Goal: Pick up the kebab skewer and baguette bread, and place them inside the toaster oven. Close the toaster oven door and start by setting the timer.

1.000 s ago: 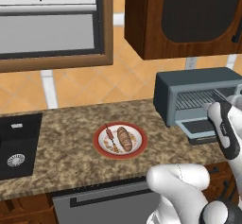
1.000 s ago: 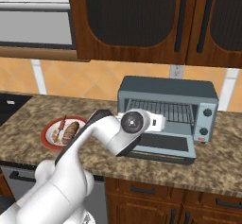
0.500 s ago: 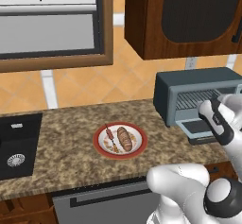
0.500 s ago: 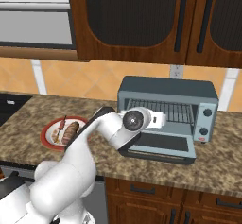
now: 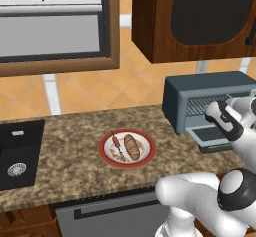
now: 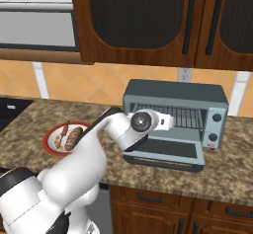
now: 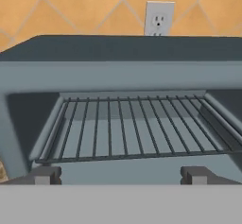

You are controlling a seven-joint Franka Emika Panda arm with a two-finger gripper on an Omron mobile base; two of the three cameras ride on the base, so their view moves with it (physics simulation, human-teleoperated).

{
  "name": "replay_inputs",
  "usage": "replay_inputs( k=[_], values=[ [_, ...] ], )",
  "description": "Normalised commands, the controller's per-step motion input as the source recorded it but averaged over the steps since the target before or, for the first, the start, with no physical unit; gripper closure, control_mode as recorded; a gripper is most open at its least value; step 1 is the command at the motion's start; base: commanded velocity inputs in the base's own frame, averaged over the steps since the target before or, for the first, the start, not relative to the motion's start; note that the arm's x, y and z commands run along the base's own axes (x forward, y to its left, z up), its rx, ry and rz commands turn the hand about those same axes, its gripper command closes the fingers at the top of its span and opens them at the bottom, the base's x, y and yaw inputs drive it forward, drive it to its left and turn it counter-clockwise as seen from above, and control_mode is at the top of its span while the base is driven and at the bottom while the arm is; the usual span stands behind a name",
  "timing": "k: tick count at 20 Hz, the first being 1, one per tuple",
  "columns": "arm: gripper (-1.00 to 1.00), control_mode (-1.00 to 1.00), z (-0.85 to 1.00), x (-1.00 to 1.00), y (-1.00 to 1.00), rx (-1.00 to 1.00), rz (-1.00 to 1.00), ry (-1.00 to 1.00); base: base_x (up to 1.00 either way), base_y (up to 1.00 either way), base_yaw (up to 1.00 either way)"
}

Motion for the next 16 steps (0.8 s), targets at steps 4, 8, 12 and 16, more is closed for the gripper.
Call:
replay_inputs(
  k=[4, 8, 12, 16],
  values=[
    [-1.0, -1.0, -0.18, 0.19, 0.0, 0.0, 0.0, -0.01, 0.0, 0.0, 0.0],
    [-1.0, -1.0, -0.11, 0.33, 0.0, 0.0, 0.0, 0.0, 0.0, 0.0, 0.0],
    [-1.0, -1.0, -0.12, 0.33, -0.41, 0.0, -0.01, 0.0, 0.0, 0.0, 0.0],
    [-1.0, -1.0, -0.28, 0.2, -0.41, 0.0, 0.0, 0.0, 0.0, 0.0, 0.0]
  ],
)
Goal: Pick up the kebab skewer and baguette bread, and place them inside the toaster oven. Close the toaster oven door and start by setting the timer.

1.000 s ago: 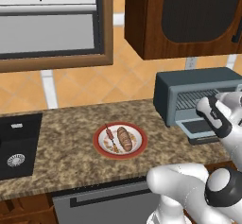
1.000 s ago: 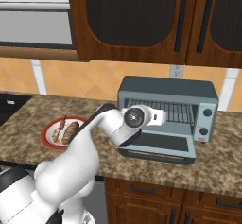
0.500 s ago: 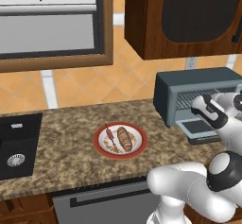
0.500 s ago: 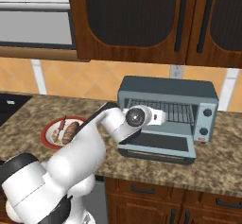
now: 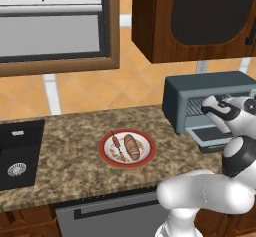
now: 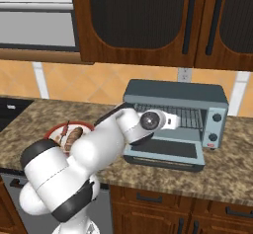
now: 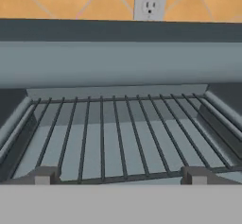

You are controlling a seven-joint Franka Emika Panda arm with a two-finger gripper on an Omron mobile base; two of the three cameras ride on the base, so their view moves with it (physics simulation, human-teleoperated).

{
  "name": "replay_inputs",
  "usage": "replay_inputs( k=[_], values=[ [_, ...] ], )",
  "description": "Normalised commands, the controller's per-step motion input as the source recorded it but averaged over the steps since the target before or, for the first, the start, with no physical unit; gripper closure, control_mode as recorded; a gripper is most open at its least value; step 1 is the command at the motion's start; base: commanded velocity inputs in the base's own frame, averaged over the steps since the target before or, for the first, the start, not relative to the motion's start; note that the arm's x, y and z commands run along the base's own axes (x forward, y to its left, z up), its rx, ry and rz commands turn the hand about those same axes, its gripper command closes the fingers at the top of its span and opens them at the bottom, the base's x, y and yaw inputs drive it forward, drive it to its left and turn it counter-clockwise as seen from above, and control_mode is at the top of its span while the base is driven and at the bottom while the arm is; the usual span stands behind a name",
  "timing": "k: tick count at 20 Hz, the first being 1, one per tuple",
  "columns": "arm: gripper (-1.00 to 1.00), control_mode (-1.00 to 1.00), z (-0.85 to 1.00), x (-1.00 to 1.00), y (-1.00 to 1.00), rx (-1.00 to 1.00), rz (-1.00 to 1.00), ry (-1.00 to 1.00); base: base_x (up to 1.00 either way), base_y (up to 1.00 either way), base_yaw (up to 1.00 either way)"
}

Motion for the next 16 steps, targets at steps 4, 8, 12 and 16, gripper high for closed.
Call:
replay_inputs(
  k=[4, 8, 12, 16],
  values=[
    [-1.0, -1.0, -0.37, 0.03, -0.44, 0.0, 0.0, 0.0, 0.0, 0.0, 0.0],
    [-1.0, -1.0, -0.09, 0.09, -0.27, 0.0, 0.0, 0.0, 0.0, 0.0, 0.0],
    [-1.0, -1.0, 0.0, 0.17, -0.05, 0.0, 0.0, 0.0, 0.0, 0.0, 0.0],
    [-1.0, -1.0, 0.0, 0.14, 0.0, 0.0, 0.0, 0.0, 0.0, 0.0, 0.0]
  ],
)
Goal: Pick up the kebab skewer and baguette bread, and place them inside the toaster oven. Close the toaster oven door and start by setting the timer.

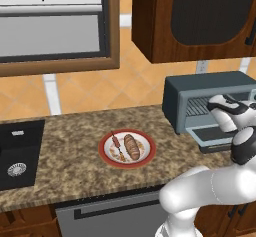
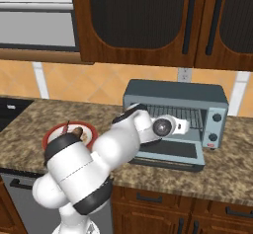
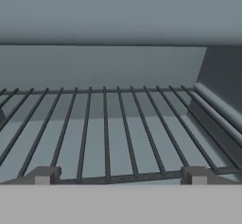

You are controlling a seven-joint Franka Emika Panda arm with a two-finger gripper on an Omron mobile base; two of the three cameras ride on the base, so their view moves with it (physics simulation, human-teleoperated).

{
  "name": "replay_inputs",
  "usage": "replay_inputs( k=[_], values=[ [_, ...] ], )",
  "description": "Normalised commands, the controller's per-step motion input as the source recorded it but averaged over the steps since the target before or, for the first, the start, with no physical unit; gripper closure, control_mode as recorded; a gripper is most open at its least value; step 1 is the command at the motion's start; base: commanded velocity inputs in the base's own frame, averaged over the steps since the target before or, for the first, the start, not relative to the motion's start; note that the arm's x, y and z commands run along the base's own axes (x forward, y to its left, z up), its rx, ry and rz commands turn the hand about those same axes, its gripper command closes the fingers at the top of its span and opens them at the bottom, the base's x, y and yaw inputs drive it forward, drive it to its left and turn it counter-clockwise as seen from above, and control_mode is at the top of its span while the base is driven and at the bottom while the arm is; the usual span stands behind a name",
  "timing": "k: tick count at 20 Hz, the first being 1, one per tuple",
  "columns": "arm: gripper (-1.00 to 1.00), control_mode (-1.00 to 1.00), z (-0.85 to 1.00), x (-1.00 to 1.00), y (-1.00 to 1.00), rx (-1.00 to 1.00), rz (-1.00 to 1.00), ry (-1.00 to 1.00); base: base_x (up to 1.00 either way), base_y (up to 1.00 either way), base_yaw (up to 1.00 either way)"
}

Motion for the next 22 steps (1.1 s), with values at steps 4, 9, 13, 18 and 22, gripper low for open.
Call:
replay_inputs(
  k=[4, 9, 13, 18, 22],
  values=[
    [-1.0, -1.0, 0.0, 0.23, 0.0, 0.0, 0.0, 0.0, 0.0, 0.0, 0.0],
    [-1.0, -1.0, -0.13, 0.04, 0.0, 0.0, 0.0, 0.05, 0.0, 0.0, 0.0],
    [-1.0, -1.0, -0.1, 0.0, 0.0, 0.0, 0.0, 0.06, 0.0, 0.0, 0.0],
    [-1.0, -1.0, 0.0, 0.03, 0.0, 0.0, 0.0, 0.0, 0.0, 0.0, 0.0],
    [-1.0, -1.0, 0.0, 0.1, 0.0, 0.0, 0.03, 0.0, 0.0, 0.0, 0.0]
  ],
)
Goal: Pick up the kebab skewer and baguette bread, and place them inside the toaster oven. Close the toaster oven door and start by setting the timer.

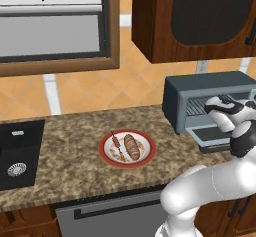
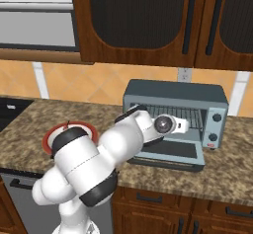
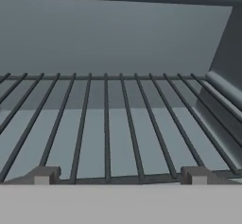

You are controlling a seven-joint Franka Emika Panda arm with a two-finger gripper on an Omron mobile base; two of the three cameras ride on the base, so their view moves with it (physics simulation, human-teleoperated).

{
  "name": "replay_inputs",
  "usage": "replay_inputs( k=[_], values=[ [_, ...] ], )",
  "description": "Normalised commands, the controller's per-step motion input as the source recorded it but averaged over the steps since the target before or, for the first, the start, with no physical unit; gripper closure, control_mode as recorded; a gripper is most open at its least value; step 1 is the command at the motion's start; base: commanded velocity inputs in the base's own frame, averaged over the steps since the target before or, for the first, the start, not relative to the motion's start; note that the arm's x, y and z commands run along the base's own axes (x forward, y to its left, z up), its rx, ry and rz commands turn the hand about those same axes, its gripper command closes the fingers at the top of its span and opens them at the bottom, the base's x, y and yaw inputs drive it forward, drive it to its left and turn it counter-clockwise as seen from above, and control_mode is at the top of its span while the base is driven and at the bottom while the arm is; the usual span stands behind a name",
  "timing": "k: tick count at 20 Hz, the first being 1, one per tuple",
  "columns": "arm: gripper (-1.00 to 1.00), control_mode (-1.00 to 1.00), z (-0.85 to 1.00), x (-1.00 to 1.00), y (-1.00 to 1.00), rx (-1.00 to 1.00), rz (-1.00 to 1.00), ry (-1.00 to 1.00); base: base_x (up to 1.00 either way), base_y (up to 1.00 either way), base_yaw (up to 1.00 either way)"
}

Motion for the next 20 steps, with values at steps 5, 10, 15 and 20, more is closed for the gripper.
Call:
replay_inputs(
  k=[5, 10, 15, 20],
  values=[
    [-1.0, -1.0, 0.01, 0.0, 0.0, 0.0, 0.15, -0.08, 0.0, 0.0, 0.0],
    [-1.0, -1.0, 0.0, 0.02, 0.0, 0.0, 0.11, -0.03, 0.0, 0.0, 0.0],
    [-1.0, -1.0, -0.04, 0.16, 0.0, 0.01, 0.0, 0.0, 0.0, 0.0, 0.0],
    [-1.0, -1.0, 0.01, 0.13, 0.0, 0.04, -0.01, 0.0, 0.0, 0.0, 0.0]
  ],
)
